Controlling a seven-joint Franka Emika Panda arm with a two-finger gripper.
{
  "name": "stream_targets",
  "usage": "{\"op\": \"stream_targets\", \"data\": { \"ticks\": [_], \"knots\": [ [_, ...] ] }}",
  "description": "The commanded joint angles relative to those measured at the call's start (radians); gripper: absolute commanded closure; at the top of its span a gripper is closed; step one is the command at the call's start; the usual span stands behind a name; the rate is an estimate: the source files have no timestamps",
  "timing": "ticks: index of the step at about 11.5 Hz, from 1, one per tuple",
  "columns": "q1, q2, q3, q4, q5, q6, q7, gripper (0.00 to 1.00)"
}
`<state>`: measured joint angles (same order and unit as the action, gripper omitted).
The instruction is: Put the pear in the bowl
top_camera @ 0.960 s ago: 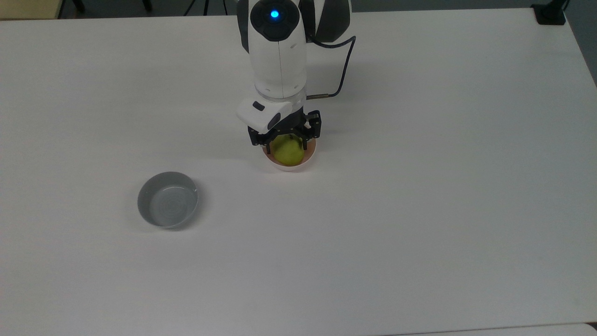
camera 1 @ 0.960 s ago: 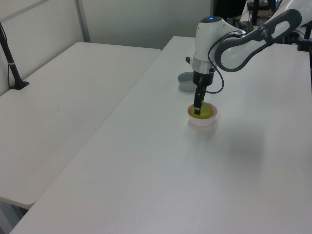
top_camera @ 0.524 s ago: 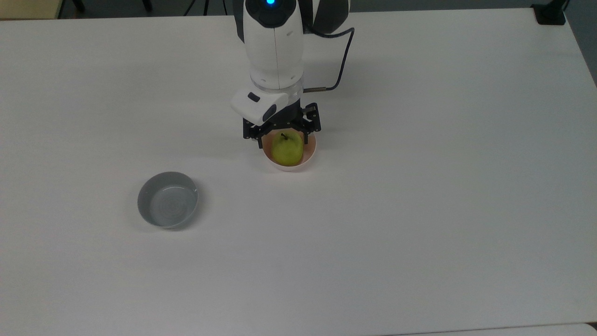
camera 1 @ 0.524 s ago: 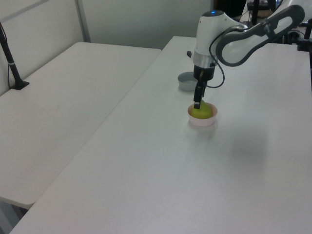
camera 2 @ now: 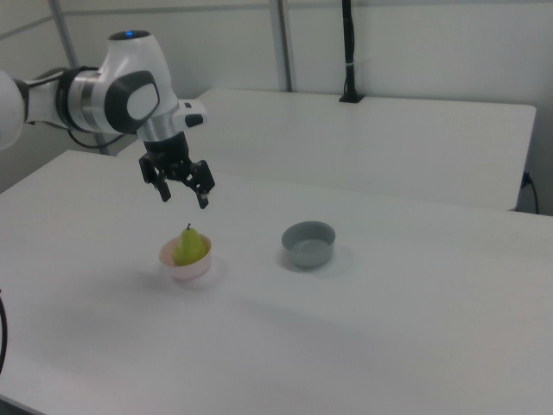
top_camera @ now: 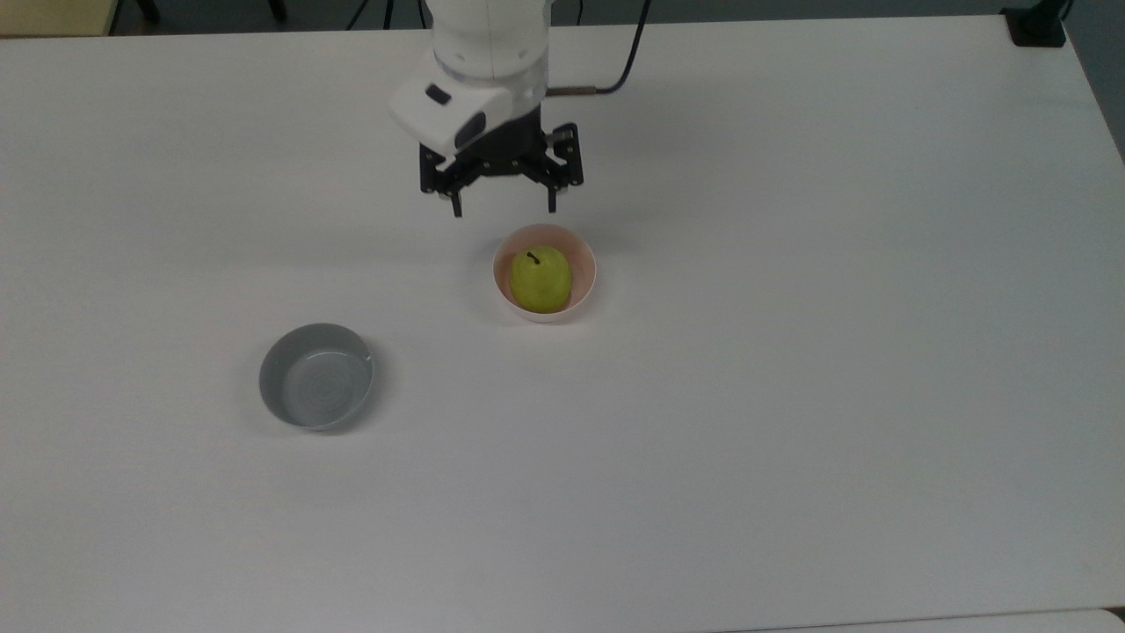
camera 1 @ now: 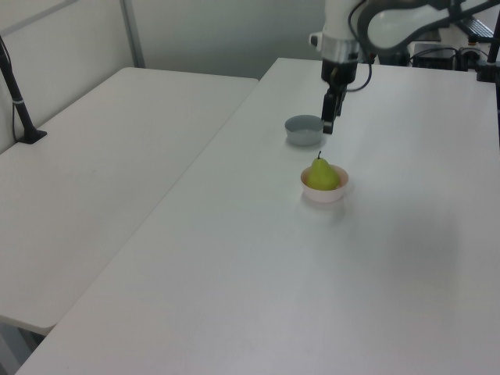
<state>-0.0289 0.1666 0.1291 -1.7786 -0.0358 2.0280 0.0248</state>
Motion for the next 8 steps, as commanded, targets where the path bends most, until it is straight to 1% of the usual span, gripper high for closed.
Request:
{"op": "stream_targets", "data": {
  "ticks": [1,3,4,5,7,8],
  "knots": [
    [-0.02,-0.102,-0.003,-0.001,-0.007,-0.09,0.13,0.0],
    [-0.032,-0.107,-0.014,0.075,-0.007,-0.231,0.127,0.0],
    [-0.034,-0.116,-0.034,0.111,-0.006,-0.295,0.115,0.0],
    [-0.031,-0.134,-0.069,0.116,0.002,-0.31,0.071,0.0],
    [-0.023,-0.154,-0.144,0.117,0.068,-0.31,-0.078,0.0],
    [-0.022,-0.156,-0.173,0.129,0.085,-0.311,-0.153,0.0]
  ]
}}
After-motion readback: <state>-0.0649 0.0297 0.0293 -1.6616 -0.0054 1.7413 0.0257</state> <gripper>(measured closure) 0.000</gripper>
